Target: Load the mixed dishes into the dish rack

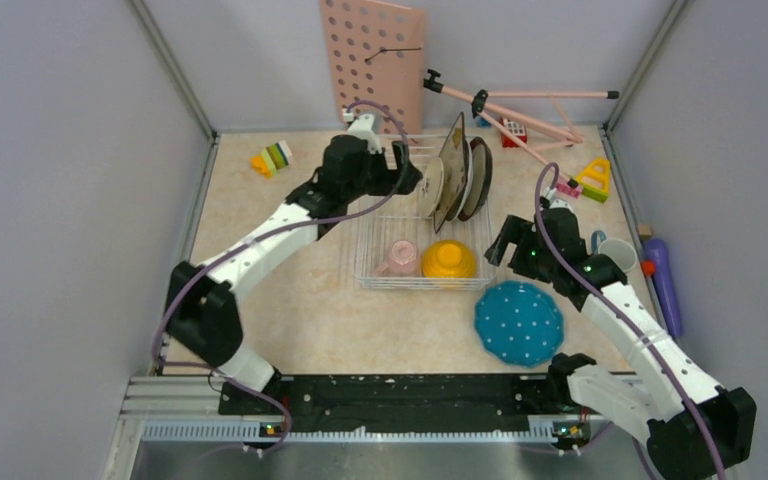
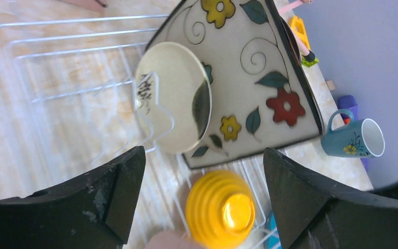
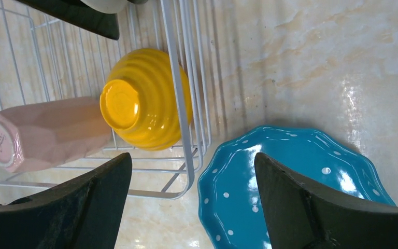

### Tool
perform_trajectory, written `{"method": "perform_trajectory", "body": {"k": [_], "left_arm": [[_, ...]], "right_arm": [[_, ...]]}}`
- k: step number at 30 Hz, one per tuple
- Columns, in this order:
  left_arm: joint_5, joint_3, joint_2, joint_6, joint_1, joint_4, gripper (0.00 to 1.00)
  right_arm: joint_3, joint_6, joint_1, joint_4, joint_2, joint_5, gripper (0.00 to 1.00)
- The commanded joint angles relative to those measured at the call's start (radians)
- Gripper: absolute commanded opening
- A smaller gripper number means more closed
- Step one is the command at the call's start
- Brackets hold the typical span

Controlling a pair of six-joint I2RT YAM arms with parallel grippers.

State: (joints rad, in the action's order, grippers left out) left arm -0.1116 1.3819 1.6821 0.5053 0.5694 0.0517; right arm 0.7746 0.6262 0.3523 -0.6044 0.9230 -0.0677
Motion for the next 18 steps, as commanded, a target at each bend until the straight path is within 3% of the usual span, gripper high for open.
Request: {"method": "perform_trajectory", "body": {"k": [1, 3, 9, 18], "left_arm": [[0.169, -0.181, -0.268, -0.075, -0.021, 0.033, 0.92], [0.201, -0.254, -0.345, -0.055, -0.038, 0.053, 0.98], [0.181, -0.342, -0.457, -0.019, -0.108, 0.192, 0.98], [0.003, -0.479, -0.452, 0.004, -0.195, 0.12, 0.98]], "right_arm": [[-0.008, -0.059, -0.002, 0.089, -0.007, 0.036, 0.86], [-0.013, -0.067, -0.002, 0.095, -0.008, 0.023, 0.86], [-0.011, -0.089, -0.001, 0.124, 0.012, 0.04, 0.84], [-0.012, -0.077, -0.001, 0.125, 0.014, 0.026, 0.84]]}}
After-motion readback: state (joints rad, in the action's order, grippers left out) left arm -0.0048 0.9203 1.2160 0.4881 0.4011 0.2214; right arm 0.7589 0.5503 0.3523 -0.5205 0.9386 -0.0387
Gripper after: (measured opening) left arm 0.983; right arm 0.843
